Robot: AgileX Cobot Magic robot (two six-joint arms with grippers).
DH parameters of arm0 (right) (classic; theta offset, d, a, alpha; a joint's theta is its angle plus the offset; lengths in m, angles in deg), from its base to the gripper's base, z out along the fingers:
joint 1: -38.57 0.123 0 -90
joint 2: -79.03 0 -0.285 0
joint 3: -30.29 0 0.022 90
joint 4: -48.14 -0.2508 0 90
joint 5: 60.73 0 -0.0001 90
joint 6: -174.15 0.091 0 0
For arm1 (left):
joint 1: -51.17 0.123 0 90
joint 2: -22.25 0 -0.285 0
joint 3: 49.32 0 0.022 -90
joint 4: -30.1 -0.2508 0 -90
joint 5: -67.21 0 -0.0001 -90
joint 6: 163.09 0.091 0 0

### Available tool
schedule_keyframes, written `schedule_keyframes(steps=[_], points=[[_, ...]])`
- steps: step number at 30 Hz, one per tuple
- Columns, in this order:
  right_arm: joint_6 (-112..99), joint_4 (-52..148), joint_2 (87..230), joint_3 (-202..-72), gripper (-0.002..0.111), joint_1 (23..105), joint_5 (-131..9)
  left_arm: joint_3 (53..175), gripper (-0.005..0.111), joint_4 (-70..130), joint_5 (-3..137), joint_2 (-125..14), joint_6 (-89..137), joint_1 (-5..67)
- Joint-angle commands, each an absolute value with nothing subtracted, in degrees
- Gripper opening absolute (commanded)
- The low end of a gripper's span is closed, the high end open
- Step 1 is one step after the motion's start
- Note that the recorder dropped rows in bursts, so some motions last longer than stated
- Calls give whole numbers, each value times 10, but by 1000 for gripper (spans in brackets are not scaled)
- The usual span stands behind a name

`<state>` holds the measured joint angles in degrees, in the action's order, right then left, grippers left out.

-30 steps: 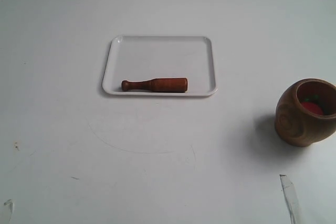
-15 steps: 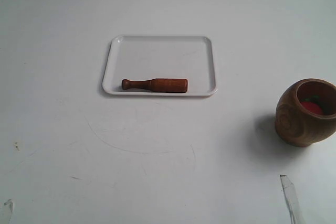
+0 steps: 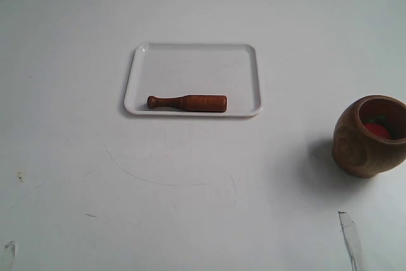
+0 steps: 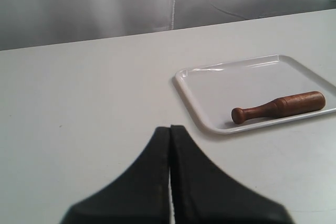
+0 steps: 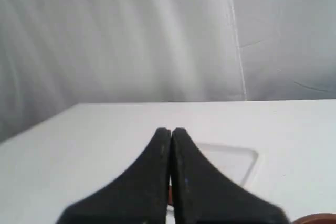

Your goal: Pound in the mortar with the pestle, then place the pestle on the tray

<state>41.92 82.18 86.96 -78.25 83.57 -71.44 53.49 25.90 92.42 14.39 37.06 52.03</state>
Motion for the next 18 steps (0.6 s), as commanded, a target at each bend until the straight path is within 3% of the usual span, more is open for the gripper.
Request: schedule_keyframes(steps=[1, 3, 8, 12, 15, 18], points=[[-30, 538, 868, -785, 0, 832, -737, 535, 0, 263, 922, 145, 366, 516], [-144, 448, 868, -785, 0, 832, -757, 535, 0, 263, 922, 145, 366, 516], [-114, 452, 868, -785, 0, 832, -807, 535, 0, 263, 922, 145, 366, 516], [-116, 472, 868, -725, 0, 832, -682, 535, 0, 263, 922, 145, 366, 516], [-107, 499, 868, -725, 0, 830, -719, 535, 0, 263, 922, 145, 366, 516], [-107, 510, 868, -725, 0, 753, -725, 535, 0, 263, 922, 145, 366, 516]])
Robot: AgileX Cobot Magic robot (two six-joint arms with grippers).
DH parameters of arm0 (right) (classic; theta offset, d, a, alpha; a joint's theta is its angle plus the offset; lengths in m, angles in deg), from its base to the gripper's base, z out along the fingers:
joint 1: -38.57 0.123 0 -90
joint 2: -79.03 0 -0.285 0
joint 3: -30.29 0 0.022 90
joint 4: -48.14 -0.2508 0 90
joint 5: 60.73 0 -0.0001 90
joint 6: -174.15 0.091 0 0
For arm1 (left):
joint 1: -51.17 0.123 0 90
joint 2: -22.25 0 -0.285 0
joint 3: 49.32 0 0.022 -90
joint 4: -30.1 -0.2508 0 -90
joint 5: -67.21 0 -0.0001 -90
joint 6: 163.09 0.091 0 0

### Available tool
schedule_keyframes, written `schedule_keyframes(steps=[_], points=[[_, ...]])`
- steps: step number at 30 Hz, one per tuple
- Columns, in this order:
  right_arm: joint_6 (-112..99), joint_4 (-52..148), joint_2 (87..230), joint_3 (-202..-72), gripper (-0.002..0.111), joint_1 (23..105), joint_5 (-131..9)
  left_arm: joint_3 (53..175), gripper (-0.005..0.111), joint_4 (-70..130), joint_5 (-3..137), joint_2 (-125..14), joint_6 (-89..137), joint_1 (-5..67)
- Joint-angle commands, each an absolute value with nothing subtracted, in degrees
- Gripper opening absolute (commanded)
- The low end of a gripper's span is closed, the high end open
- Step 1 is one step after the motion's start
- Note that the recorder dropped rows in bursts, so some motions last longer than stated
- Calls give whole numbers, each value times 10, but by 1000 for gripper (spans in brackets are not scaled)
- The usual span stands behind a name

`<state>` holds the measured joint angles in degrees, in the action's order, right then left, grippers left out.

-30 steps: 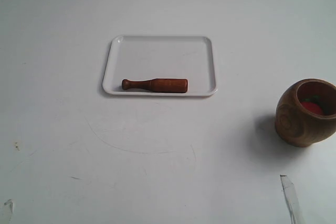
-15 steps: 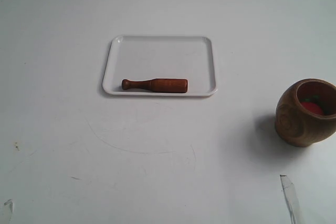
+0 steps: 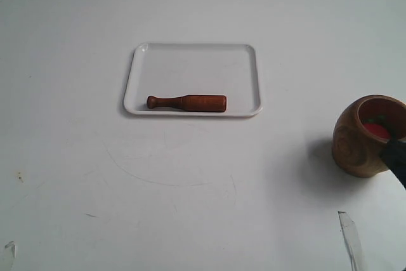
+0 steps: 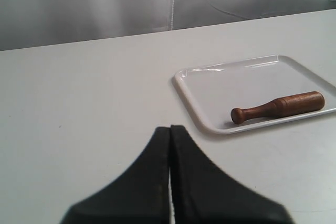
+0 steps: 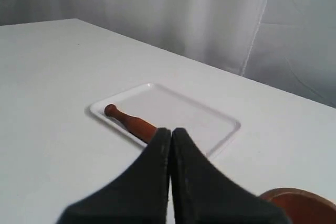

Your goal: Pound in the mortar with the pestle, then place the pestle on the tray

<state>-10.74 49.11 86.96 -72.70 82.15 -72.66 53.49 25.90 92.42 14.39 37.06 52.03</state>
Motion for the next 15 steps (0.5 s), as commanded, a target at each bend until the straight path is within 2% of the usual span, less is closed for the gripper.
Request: schedule_keyframes(steps=[1, 3, 5, 15], points=[[-104, 510, 868, -725, 0, 689, -721, 535, 0, 263, 922, 145, 366, 516], [-78, 496, 868, -725, 0, 537, -717, 535, 0, 263, 922, 145, 366, 516], [-51, 491, 868, -725, 0, 438, -725, 535, 0, 263, 922, 145, 366, 516], [-38, 494, 868, -725, 0, 426, -803, 535, 0, 263, 922, 145, 366, 516]])
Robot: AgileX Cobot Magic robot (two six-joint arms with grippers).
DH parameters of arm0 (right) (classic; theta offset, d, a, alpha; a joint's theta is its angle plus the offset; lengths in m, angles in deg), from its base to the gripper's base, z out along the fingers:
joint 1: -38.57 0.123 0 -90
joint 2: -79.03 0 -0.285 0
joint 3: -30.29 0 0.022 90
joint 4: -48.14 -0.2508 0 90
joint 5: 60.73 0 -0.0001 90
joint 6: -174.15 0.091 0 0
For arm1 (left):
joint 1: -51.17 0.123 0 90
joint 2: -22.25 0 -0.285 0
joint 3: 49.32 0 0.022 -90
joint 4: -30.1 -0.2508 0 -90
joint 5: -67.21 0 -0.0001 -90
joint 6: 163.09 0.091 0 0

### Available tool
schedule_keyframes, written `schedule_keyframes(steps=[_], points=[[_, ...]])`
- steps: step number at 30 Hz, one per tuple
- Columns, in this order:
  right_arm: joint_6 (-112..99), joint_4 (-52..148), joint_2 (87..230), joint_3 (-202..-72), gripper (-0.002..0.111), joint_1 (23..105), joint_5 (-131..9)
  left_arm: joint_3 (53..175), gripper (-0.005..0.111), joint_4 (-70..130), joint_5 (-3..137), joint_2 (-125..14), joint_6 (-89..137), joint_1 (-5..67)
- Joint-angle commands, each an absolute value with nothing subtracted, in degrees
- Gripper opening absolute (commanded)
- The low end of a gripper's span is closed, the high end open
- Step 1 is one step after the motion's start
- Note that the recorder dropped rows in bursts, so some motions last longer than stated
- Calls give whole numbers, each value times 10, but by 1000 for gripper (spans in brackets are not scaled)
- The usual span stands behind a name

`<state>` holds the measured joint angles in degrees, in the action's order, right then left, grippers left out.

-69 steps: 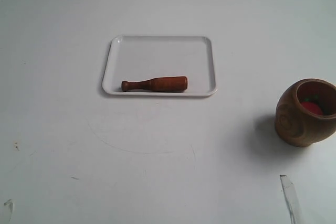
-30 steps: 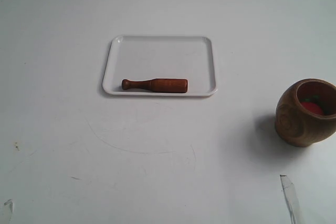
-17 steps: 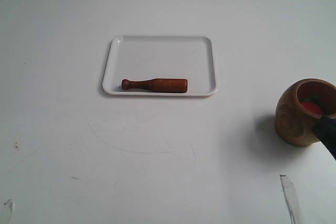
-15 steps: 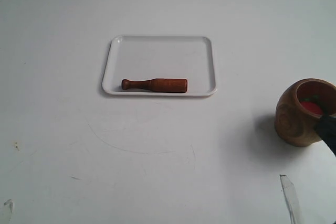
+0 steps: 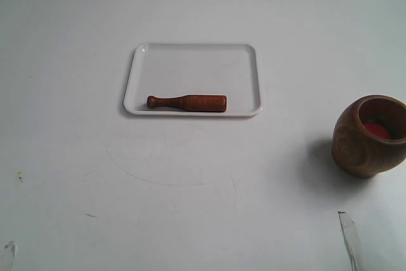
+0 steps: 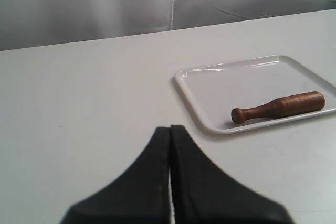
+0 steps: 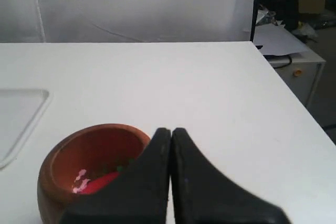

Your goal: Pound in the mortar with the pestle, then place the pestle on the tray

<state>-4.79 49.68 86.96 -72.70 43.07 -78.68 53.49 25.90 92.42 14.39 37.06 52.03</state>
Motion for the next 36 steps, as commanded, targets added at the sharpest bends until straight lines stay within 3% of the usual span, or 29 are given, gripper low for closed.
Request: schedule_keyframes(steps=[1, 9, 36], points=[[-38, 493, 868, -725, 0, 426, -803, 535, 0, 263, 922, 145, 366, 516], [-28, 412, 868, -725, 0, 426, -803, 535, 0, 263, 922, 145, 366, 516], [-28, 409, 868, -725, 0, 426, -803, 535, 0, 263, 922, 145, 366, 516]])
